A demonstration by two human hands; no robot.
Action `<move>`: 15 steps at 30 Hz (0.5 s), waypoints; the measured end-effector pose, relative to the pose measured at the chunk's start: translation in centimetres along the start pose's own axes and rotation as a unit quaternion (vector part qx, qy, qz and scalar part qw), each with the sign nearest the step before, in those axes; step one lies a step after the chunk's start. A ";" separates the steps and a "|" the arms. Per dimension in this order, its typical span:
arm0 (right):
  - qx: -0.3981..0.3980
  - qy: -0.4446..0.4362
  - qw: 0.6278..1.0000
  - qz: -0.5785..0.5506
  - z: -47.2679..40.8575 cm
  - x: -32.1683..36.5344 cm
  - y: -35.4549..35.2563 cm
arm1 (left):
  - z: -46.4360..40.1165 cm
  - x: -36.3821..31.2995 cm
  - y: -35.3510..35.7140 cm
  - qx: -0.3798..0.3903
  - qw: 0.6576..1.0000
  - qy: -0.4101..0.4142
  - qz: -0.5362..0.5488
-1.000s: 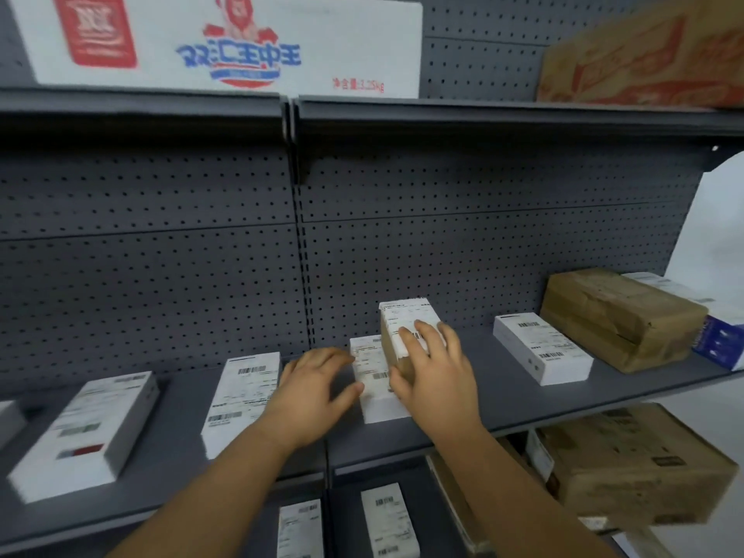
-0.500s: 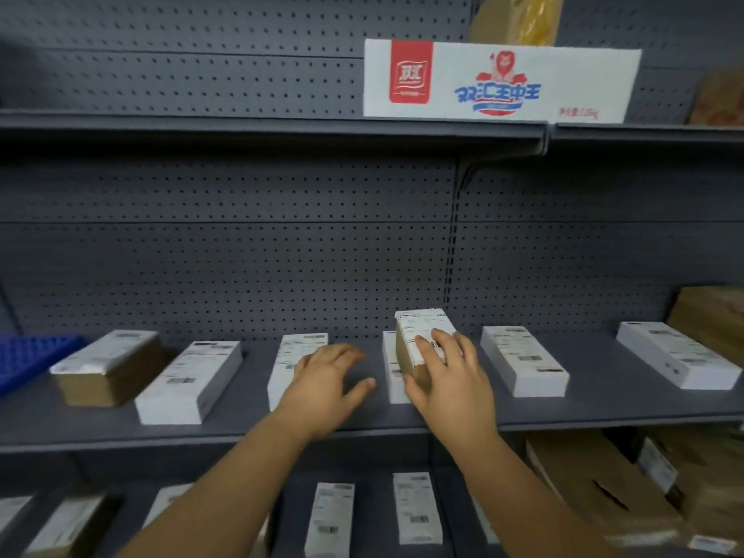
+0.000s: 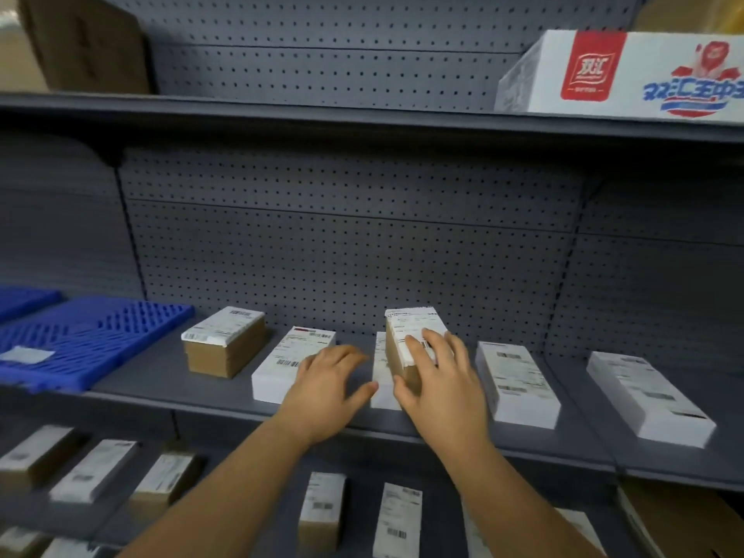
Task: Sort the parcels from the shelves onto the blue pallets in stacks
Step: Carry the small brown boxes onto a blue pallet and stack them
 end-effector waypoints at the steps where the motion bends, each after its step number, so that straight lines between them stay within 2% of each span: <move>1: 0.001 -0.003 1.000 -0.009 -0.6 0.5 0.8 | -0.1 1.0 -0.3 0.002 1.000 -0.008 -0.010; 10: -0.011 -0.028 0.998 -0.062 -6.2 5.3 7.1 | -2.1 9.6 -3.6 -0.016 0.995 -0.083 -0.054; 15: 0.010 -0.033 0.997 -0.068 -7.2 7.7 9.8 | -1.6 13.7 -5.1 -0.027 0.988 -0.140 -0.066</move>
Point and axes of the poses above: each hand's wrist, its own z-axis away from the middle knuckle, its own y-axis out of the palm, x = y × z, the point moved 2 cm from there along -z, towards the middle knuckle, and after that the axes turned 2 degrees about -z, right-handed, at the moved point
